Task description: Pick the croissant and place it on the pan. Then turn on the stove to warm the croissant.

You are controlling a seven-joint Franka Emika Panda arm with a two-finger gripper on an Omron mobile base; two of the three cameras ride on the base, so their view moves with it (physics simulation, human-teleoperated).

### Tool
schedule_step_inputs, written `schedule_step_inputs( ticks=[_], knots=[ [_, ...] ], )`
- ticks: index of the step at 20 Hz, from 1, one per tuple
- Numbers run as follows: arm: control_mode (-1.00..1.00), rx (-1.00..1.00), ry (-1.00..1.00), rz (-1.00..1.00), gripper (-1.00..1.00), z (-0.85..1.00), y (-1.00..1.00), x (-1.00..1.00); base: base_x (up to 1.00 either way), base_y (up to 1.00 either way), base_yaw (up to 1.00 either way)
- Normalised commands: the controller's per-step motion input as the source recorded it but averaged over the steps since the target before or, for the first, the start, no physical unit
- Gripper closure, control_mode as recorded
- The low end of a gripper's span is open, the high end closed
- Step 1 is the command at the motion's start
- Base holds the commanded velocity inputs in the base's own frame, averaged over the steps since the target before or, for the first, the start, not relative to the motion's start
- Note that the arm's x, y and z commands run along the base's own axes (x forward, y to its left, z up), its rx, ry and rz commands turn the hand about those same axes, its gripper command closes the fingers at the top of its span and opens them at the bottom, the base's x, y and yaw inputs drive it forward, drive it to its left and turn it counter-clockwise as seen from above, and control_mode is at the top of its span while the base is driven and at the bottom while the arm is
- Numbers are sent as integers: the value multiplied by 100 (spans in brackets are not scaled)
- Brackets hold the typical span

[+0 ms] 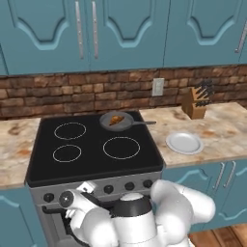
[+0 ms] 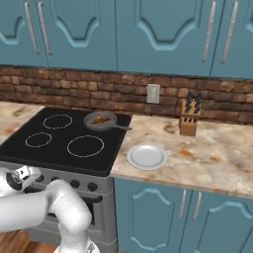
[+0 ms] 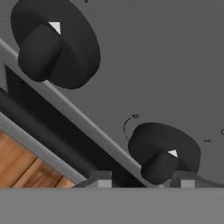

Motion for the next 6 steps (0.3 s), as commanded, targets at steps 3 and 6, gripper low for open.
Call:
schedule_step_inputs(
  ticks=[3,6],
  knots=[
    [-100,-31,35,38,100,-60,-50,47,0,0,0],
    [-100,-31,33,39,100,-63,-48,44,0,0,0]
  ],
)
